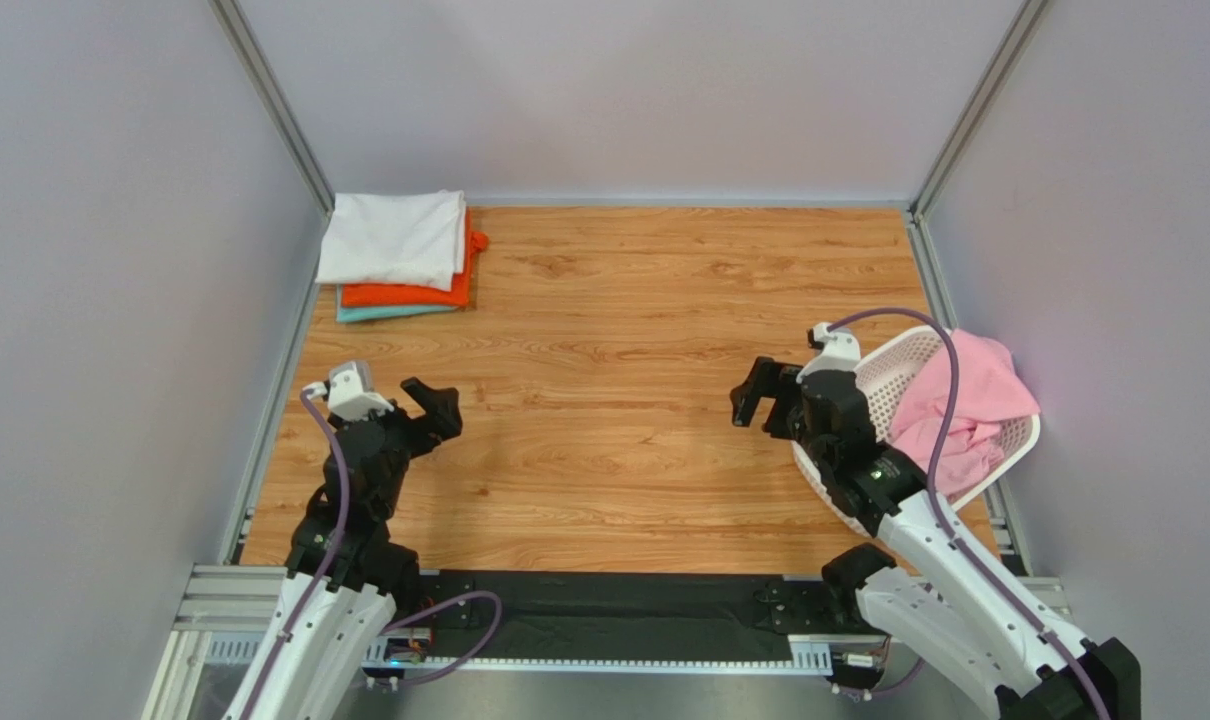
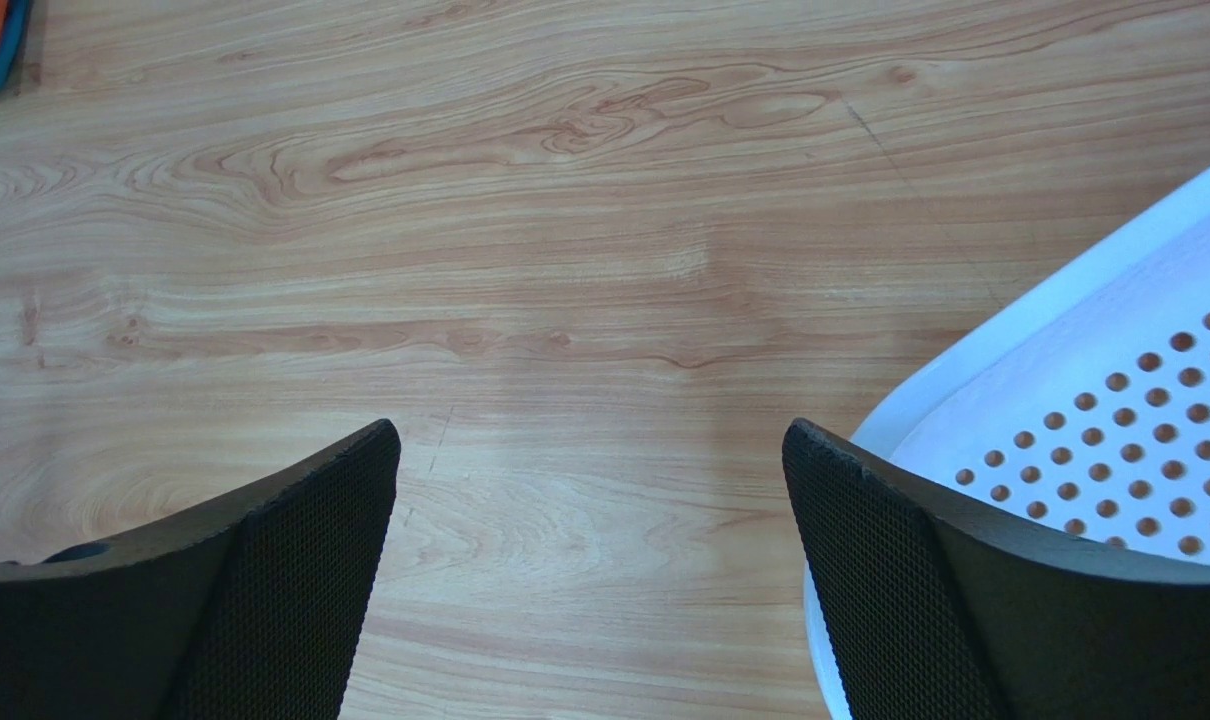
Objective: Fold and stack the t-shirts
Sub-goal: Grab the tshirt from the pile
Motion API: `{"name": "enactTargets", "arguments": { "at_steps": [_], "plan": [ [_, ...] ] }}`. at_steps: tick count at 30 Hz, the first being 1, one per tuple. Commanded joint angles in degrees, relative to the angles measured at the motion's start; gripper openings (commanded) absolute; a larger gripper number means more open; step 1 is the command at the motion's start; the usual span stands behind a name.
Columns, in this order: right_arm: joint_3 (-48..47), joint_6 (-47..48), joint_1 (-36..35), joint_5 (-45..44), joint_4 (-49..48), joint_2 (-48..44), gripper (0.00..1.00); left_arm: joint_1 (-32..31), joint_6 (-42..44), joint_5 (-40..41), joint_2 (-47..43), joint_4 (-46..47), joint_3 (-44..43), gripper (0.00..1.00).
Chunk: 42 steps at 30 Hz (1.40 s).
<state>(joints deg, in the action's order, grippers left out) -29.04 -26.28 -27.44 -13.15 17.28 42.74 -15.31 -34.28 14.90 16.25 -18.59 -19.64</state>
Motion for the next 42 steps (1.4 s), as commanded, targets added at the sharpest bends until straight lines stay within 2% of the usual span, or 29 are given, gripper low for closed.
{"name": "enactTargets", "arguments": {
  "at_steps": [1,4,6,9,10,12,13,16,19,22,30,35,38,41,42],
  "plan": [
    [-5.13,-1.40,0.11,-5.56,2.74,-0.91,1.00,-0.07,-2.45,2.86,-0.17,-1.62,-2.69,1.00],
    [-9.18,-2.98,0.02,-12.23,7.92,-0.47,1.00,-0.07,-4.92,3.04,-0.69,-0.75,-1.55,1.00],
    [-11.03,-4.99,0.54,-20.05,11.35,-0.03,1.00,-0.07,-5.79,1.73,-0.87,-0.22,-1.19,1.00],
    [-15.08,-9.39,6.50,-24.29,19.79,2.08,1.00,-0.07,-6.59,0.67,-1.66,0.31,-0.58,1.00],
    [-15.35,-9.84,8.96,-23.95,22.25,3.30,1.00,-0.07,-5.89,0.57,-1.83,0.83,0.03,1.00],
    [-15.53,-10.81,18.88,-19.22,23.93,4.36,1.00,-0.07,-7.19,2.06,-2.45,0.75,0.65,1.00],
    [-15.26,-10.89,25.88,-13.89,24.55,5.06,1.00,-0.07,-6.94,1.81,-2.71,1.10,0.92,1.00],
    [-13.51,-10.20,37.41,-8.66,23.60,6.82,1.00,-0.07,-6.49,1.10,-3.51,1.63,1.00,1.00],
    [-12.36,-7.90,43.24,-6.98,22.18,10.51,1.00,-0.07,-9.83,4.35,-3.33,-0.56,0.83,1.00],
    [-12.10,-8.34,45.36,-4.96,20.96,13.41,1.00,-0.07,-9.14,3.30,-3.24,-0.31,0.74,1.00],
    [-10.17,-13.35,46.16,-11.99,19.73,24.29,1.00,-0.07,-9.49,2.42,-2.10,-0.40,0.30,1.00],
    [-9.11,-11.87,46.25,-8.57,12.88,31.86,0.98,-0.07,-10.02,2.95,-0.96,-0.92,0.04,1.00],
    [-10.07,-10.73,46.25,-6.99,12.17,35.13,0.85,-0.07,-9.93,3.12,-0.52,-1.97,-0.66,1.00],
    [-10.34,-9.41,46.16,-4.17,11.38,32.86,0.37,-0.07,-10.01,3.47,-0.43,-2.59,-1.19,1.00],
    [-10.25,-9.23,46.16,-3.82,11.55,31.28,0.13,-0.07,-10.19,3.56,-0.43,-2.68,-1.10,1.00]
  ]
}}
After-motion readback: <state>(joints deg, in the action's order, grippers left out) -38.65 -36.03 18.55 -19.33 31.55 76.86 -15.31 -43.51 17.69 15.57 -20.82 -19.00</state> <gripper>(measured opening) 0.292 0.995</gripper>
